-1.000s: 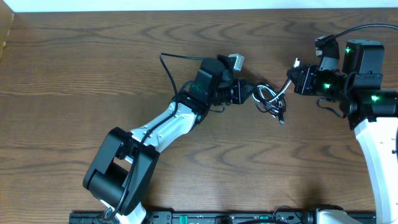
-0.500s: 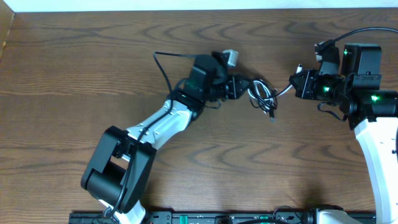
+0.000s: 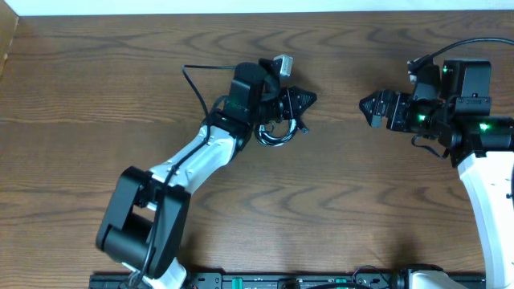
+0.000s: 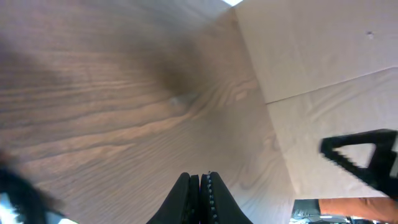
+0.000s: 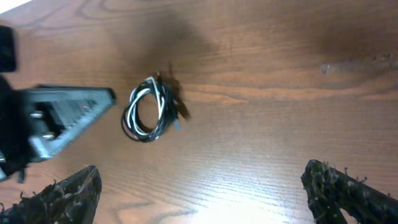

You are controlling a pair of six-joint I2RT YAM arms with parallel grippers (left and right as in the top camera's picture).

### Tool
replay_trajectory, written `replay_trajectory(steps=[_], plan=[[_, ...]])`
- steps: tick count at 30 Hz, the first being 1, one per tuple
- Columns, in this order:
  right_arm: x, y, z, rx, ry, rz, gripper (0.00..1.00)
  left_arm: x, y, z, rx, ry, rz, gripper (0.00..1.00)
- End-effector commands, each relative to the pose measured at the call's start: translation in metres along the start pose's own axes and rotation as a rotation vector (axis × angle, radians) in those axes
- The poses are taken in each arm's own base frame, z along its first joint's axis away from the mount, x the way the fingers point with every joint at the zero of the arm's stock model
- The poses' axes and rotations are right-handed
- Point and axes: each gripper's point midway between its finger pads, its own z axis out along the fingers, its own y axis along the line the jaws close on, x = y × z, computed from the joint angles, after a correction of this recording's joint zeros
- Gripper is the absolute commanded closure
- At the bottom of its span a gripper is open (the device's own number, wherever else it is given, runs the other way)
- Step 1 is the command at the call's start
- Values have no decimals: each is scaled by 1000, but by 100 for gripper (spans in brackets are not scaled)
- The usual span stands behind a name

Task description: Untangle cables

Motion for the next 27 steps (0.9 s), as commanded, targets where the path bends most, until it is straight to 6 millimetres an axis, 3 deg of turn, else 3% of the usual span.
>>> replay_trajectory(steps=[1,3,6,12,20,27], plan=[[-1,2,-4,2,-2,-8,1,-13,-26,-13,49,-31,40,92],[3,1,-2,6,12,-3,1,-17,-18,-16,14,-48,27,93],[9,-5,1,29,26,5,1,-20,8,-22,-91,-68,-5,89],[21,-36,10,168,31,108,1,2,55,-32,-297,4,19,86],[35,-55,27,232,25,177,1,27,73,-40,-370,128,151,83],[37,-67,26,295,15,200,1,38,91,-46,-459,194,273,71]])
